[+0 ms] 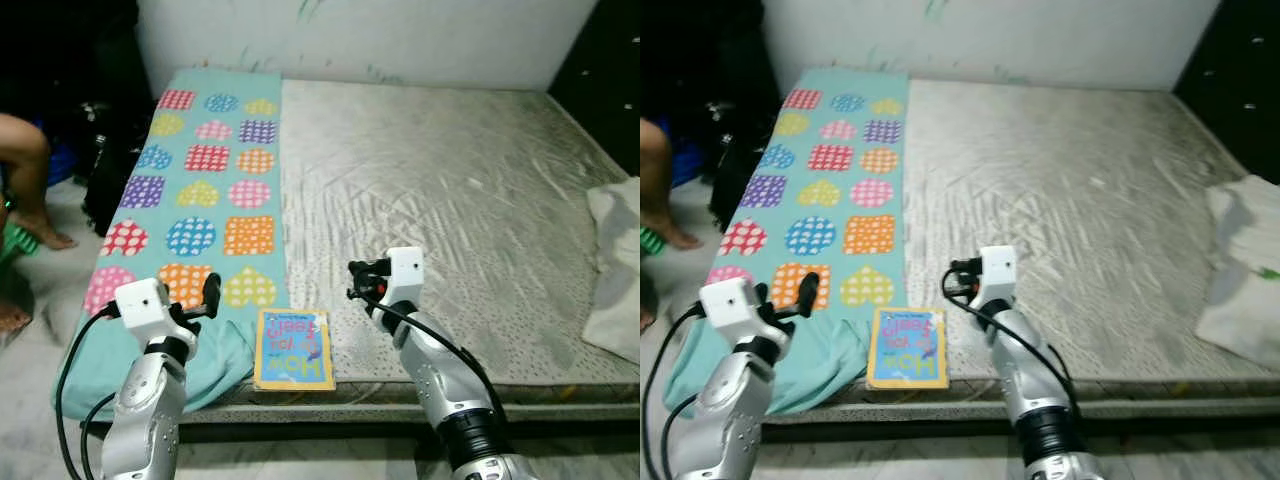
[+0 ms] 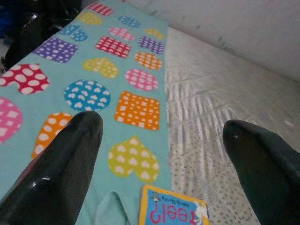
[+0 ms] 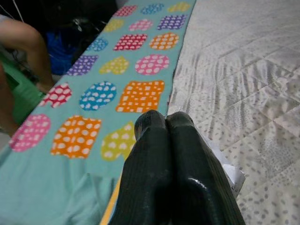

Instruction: Clean up the room

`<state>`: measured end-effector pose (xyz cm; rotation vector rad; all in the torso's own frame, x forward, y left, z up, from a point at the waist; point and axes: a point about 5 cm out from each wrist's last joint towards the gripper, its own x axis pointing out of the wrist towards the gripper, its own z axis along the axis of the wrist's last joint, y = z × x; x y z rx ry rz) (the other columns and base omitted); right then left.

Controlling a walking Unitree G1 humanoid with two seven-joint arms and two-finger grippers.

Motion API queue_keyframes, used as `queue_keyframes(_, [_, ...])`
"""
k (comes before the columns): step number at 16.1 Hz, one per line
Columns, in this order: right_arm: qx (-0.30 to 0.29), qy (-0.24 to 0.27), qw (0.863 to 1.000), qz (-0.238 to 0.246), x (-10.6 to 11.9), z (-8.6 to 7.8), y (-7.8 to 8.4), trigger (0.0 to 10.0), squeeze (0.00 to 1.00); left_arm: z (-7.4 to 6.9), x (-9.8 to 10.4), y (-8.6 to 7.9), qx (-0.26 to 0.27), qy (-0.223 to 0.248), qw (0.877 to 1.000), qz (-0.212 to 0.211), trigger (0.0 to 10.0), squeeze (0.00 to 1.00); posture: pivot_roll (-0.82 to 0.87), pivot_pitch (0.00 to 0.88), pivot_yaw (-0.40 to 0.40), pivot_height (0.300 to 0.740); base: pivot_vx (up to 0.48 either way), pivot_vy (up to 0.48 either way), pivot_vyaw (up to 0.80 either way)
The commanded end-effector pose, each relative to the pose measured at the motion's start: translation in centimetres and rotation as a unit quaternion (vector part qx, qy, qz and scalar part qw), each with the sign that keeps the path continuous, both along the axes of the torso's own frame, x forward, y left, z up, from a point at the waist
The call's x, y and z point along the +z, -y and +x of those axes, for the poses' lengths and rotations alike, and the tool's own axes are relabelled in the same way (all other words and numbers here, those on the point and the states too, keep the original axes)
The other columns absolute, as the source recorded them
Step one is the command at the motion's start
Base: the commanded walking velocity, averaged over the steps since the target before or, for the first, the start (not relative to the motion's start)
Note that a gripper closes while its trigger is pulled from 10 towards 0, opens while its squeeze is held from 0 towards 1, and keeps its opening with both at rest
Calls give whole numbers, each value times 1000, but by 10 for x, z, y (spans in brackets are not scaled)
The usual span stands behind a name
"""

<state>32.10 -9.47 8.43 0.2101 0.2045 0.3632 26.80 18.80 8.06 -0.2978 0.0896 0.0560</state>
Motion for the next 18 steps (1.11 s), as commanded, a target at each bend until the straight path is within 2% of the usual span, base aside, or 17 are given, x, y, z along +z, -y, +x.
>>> queue_keyframes(1, [-10,8,1000,-6,3,3,2,10000,0,-1,1,-2,1,-2,1000,7,10000,0,-68,39,-47,740,240,0,0])
queue_keyframes(9, [-19,16,1000,-12,5,5,6,10000,0,-1,0,-4,10,-5,1000,4,10000,0,-66,40,-46,740,0,0,0])
queue_keyframes(18, [-16,18,1000,-12,5,6,4,10000,0,0,0,-4,9,-7,1000,5,10000,0,-68,38,-45,740,0,405,0])
